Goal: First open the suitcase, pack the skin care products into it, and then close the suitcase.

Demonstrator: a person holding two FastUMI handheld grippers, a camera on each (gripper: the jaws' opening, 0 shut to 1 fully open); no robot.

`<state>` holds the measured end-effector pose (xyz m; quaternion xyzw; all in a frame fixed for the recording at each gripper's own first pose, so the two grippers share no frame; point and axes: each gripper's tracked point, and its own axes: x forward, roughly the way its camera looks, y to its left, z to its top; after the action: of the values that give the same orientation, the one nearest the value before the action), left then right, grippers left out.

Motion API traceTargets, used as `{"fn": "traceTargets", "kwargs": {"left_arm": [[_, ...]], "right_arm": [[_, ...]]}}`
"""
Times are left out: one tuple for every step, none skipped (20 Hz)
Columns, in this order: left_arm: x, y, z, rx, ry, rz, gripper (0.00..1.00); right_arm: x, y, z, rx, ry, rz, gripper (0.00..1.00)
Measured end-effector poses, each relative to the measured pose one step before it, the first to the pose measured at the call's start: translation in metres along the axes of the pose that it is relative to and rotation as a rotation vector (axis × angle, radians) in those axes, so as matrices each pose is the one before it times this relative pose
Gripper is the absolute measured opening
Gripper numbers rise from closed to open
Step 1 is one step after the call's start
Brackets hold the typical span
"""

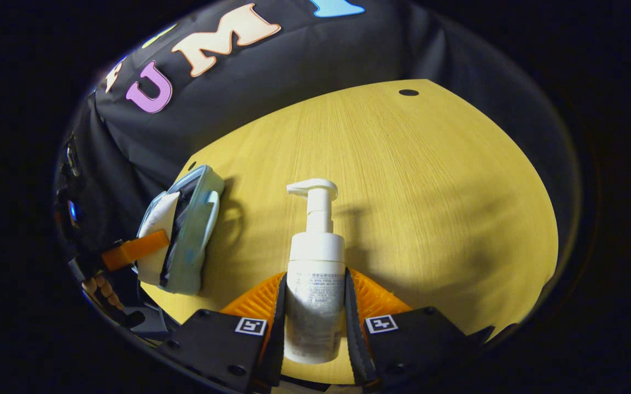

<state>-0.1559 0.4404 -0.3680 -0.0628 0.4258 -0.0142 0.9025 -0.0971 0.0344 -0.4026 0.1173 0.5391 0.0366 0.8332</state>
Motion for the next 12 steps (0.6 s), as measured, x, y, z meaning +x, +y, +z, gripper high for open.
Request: {"fn": "traceTargets", "kwargs": {"left_arm": [[0.00085, 0.01667, 0.00079, -0.00029, 0.00754, 0.01137, 0.02], [0.00428, 0.01674, -0.00079, -0.00286, 0.00826, 0.01057, 0.02], [0.00449, 0.01503, -0.00102, -0.00325, 0.00566, 0.00579, 0.02], [0.00644, 0.01349, -0.00277, -0.00565, 0.01085, 0.00466, 0.02], [0.00755, 0.01292, -0.00293, -0.00925, 0.01012, 0.0029, 0.02], [0.00723, 0.01061, -0.00401, -0.0101, 0.01509, 0.00004, 0.02], [0.00714, 0.00768, -0.00315, -0.00905, 0.01114, -0.0038, 0.02], [0.00669, 0.00667, -0.00429, -0.00625, 0.01802, -0.00377, 0.02], [0.00871, 0.00669, -0.00672, -0.00503, 0.0229, -0.00522, 0.02], [0.00841, 0.00596, -0.0054, -0.00188, 0.01933, -0.00906, 0.02], [0.00546, 0.00261, -0.00469, -0.00341, 0.017, -0.01256, 0.03], [0.00218, 0.00099, -0.00529, -0.00614, 0.02255, -0.01685, 0.03]], "right_arm": [[-0.00452, 0.01006, 0.00368, 0.00428, -0.0144, -0.00393, 0.5], [-0.00358, 0.01078, 0.00294, 0.01066, -0.01009, 0.00102, 0.5], [-0.00029, 0.01239, 0.00237, 0.01084, -0.00502, 0.00339, 0.51], [-0.00033, 0.0101, 0.00265, 0.00937, -0.00902, -0.00157, 0.51], [-0.00074, 0.00976, 0.00038, 0.00386, -0.00653, -0.00175, 0.51], [-0.00114, 0.00806, -0.00055, 0.00232, -0.00163, -0.00588, 0.5], [-0.00029, 0.00783, -0.00021, 0.00063, -0.00456, -0.0043, 0.5], [-0.00111, 0.0076, -0.00155, 0.00245, -0.00924, -0.00608, 0.51], [-0.00073, 0.00764, 0.0, 0.00168, -0.00335, -0.00489, 0.5], [0.00047, 0.00838, -0.00055, 0.00253, -0.00653, -0.00558, 0.51], [0.00016, 0.00683, 0.00001, 0.00664, -0.01003, -0.00585, 0.5], [0.00001, 0.0076, 0.0009, 0.00606, -0.00452, -0.00341, 0.5]]}}
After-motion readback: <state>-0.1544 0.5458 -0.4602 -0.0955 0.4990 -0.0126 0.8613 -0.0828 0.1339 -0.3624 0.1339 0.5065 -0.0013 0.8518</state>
